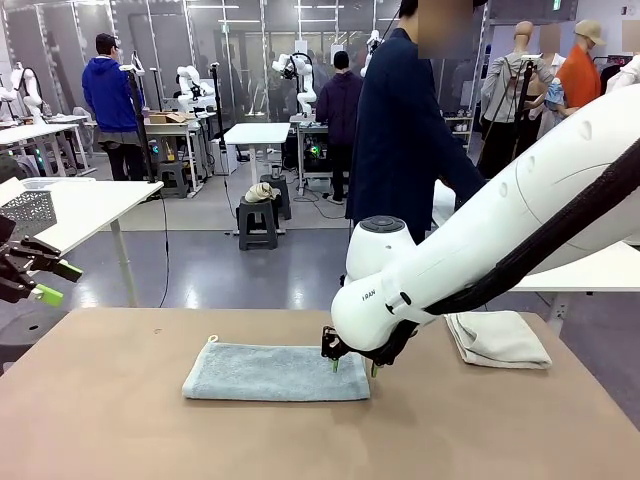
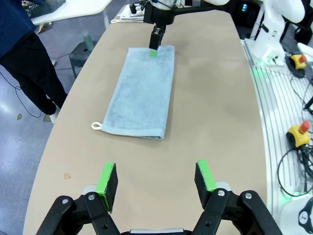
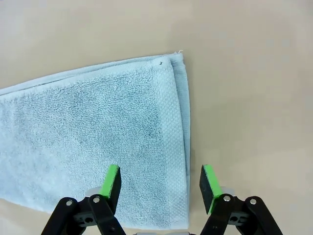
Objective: Fold the towels and place them in the basket.
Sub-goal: When a person lays out a Towel with hook on the table, fold it in half twice.
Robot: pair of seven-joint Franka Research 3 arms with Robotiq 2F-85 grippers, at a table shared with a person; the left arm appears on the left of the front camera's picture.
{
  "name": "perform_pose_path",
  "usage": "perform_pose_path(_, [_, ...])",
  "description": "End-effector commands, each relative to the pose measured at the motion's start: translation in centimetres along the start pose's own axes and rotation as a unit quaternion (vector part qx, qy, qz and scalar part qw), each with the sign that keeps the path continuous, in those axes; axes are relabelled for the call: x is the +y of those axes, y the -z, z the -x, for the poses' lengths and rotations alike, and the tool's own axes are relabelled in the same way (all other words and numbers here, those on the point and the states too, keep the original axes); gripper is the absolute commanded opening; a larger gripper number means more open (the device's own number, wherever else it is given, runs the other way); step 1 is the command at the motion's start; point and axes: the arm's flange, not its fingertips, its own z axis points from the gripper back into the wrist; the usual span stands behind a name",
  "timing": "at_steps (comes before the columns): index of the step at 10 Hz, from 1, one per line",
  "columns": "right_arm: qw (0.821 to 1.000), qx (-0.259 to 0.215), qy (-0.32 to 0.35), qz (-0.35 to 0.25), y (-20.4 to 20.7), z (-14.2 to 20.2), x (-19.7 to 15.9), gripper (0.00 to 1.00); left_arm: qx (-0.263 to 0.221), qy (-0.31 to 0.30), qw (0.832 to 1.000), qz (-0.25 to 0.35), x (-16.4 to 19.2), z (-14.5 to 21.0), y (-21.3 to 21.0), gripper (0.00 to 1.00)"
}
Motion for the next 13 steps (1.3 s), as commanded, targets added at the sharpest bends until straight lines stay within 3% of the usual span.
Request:
perform_pose_path(1, [1.000,-0.011,-0.017,0.003,0.4,-0.6,0.2,0.81,-0.005,0.004,1.000,0.002,-0.2,0.0,-0.1,0.81])
perform_pose_path(5, [0.999,-0.018,-0.027,-0.005,0.6,-0.8,-0.3,0.81,-0.005,0.004,1.000,0.002,-0.2,0.0,-0.1,0.81])
perform_pose_path(6, [1.000,-0.016,-0.024,-0.005,0.7,-0.8,-0.4,0.62,-0.005,0.004,1.000,0.002,-0.2,0.0,-0.1,0.81])
perform_pose_path(12, [0.999,-0.016,-0.028,0.002,1.3,-1.0,-0.8,0.62,-0.005,0.004,1.000,0.002,-0.2,0.0,-0.1,0.81])
perform_pose_path(13, [0.999,-0.019,-0.027,0.002,1.3,-1.0,-0.8,0.47,-0.005,0.004,1.000,0.002,-0.2,0.0,-0.1,0.81])
